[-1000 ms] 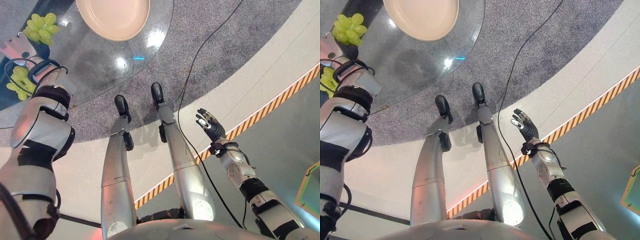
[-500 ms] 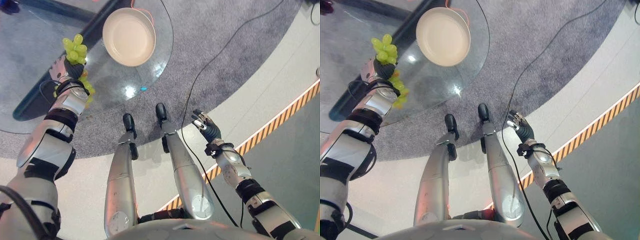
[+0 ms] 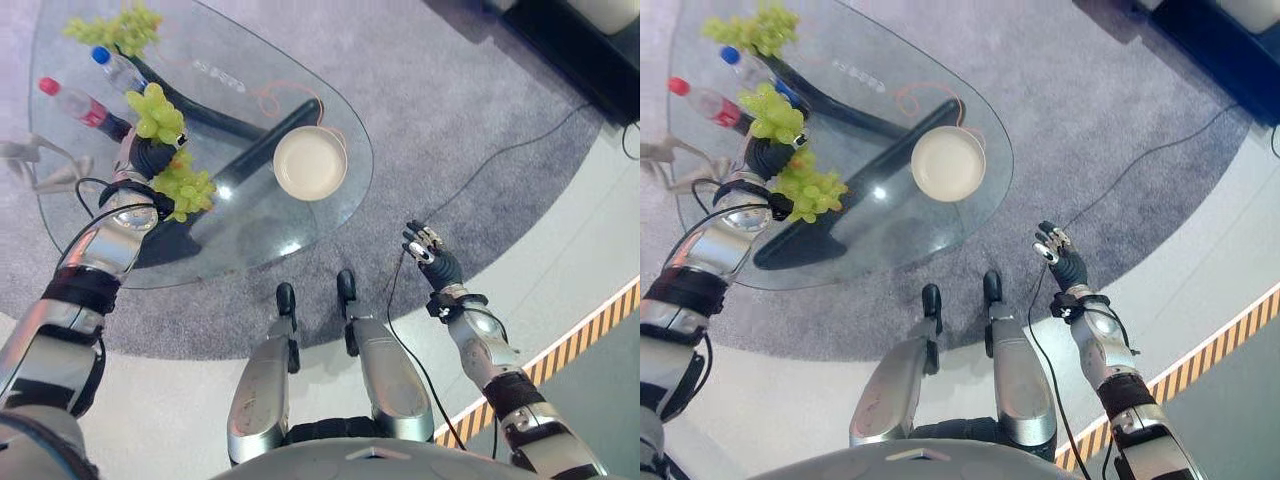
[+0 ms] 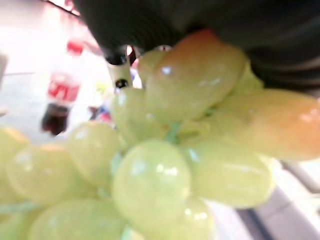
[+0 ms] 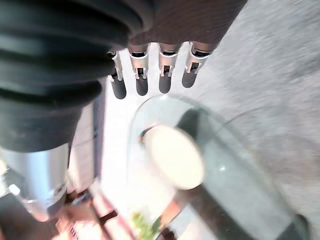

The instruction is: Pick up fruits into the plate

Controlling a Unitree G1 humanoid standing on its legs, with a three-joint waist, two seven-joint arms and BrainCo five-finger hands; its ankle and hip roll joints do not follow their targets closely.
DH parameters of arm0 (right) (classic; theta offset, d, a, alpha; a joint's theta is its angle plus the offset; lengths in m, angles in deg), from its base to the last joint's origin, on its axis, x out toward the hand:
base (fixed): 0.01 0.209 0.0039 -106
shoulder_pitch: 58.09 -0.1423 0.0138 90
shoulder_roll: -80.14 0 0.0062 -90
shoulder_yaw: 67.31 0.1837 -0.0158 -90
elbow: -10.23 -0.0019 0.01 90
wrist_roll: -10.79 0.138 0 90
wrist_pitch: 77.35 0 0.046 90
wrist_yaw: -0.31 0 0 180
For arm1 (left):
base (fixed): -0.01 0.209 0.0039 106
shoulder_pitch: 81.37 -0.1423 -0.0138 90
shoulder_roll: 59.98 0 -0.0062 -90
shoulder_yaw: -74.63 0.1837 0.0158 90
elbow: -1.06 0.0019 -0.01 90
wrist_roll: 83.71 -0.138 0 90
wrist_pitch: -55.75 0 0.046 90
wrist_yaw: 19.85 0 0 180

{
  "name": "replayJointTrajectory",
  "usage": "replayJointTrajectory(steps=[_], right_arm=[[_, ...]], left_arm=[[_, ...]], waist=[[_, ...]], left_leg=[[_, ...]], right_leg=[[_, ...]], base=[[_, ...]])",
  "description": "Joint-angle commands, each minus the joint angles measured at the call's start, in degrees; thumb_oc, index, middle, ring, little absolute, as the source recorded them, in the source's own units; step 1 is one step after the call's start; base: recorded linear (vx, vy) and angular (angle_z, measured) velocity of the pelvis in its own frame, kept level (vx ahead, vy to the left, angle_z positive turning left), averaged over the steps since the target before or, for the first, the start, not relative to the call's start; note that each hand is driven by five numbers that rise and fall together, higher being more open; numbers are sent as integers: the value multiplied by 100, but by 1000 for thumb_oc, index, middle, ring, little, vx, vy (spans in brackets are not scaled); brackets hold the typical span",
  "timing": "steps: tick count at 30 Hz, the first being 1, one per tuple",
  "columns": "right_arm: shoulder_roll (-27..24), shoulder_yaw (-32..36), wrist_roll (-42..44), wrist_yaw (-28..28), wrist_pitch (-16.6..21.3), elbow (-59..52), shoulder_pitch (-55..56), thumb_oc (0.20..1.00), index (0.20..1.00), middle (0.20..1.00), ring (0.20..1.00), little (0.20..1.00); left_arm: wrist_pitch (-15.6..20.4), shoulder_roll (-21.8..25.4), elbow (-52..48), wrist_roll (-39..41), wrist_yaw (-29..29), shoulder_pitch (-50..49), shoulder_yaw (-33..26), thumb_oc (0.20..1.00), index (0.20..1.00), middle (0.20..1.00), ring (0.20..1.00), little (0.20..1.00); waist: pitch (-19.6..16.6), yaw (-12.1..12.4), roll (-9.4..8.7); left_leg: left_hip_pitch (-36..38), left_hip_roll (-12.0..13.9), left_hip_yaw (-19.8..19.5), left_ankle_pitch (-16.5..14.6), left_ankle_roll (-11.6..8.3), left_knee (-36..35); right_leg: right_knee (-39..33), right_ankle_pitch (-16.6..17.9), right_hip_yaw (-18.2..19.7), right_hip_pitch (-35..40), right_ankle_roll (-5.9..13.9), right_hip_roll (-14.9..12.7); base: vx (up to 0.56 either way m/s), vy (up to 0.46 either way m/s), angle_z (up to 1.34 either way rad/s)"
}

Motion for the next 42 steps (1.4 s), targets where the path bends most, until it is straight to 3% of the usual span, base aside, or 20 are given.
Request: replayJointTrajectory(steps=[1,4,5,7,11,12,15,19,29,42], right_arm=[[-242,410,-115,-366,203,-565,448,1000,1000,1000,1000,1000],[-371,609,-254,-611,0,-858,472,1000,1000,1000,1000,1000],[-541,735,-331,-831,-301,-1084,446,1000,1000,1000,1000,1000],[-791,806,-390,-1108,-619,-1290,364,1000,1000,1000,1000,1000],[-1147,880,-220,-1683,-1117,-1420,196,1000,1000,1000,1000,1000],[-1374,831,-89,-1954,-1443,-1443,60,1000,1000,1000,1000,1000],[-1739,668,15,-2484,-1904,-1341,-196,1000,1000,1000,1000,1000],[-1981,264,-118,-2584,-2144,-1257,-597,1000,1000,1000,1000,1000],[-1230,-797,-63,-2640,-2503,-1104,-1381,1000,1000,1000,1000,1000],[-411,-1571,46,-2429,-2520,-689,-1731,1000,1000,1000,1000,1000]], left_arm=[[543,-38,-480,-215,470,-505,-383,200,200,200,200,200],[589,10,-951,-150,1015,-761,-491,200,200,200,200,200],[603,66,-1211,-75,1474,-882,-542,200,200,200,200,200],[662,158,-1418,143,1891,-906,-523,200,200,200,200,200],[723,256,-1630,444,2502,-818,-398,200,200,200,200,200],[773,314,-1699,748,2943,-694,-270,200,200,200,200,200],[782,423,-1805,1290,3525,-378,60,200,200,200,200,200],[763,387,-1878,1784,4016,62,487,200,200,200,200,200],[666,-429,-2029,2607,4788,896,1301,200,200,200,200,200],[440,-1177,-2137,3036,4906,1382,1788,200,200,200,200,200]], waist=[[-1265,81,303],[-1602,142,283],[-1897,196,260],[-2097,246,224],[-2285,310,171],[-2427,359,136],[-2555,443,97],[-2654,529,64],[-2749,616,125],[-2798,675,205]], left_leg=[[98,-171,-62,-746,16,94],[377,-172,-63,-765,35,-31],[611,-164,-55,-790,44,-132],[800,-165,-49,-815,53,-216],[1040,-171,-44,-859,59,-306],[1132,-169,-36,-883,53,-338],[1301,-183,-57,-924,47,-383],[1434,-191,-56,-964,37,-399],[1571,-186,-19,-1029,43,-371],[1610,-193,2,-1012,25,-398]], right_leg=[[202,-718,-179,204,306,-85],[-8,-679,-210,548,340,-127],[-164,-658,-246,816,362,-150],[-293,-638,-288,1042,386,-177],[-430,-626,-348,1318,412,-200],[-487,-620,-390,1428,432,-220],[-607,-589,-490,1635,458,-260],[-749,-531,-627,1820,485,-322],[-855,-525,-794,2015,476,-380],[-897,-528,-921,2073,476,-439]], base=[[125,1,18],[156,-11,13],[181,-24,7],[134,-31,19],[68,-31,13],[23,-33,12],[18,-40,13],[-13,-16,13],[-17,-1,9],[-1,0,8]])
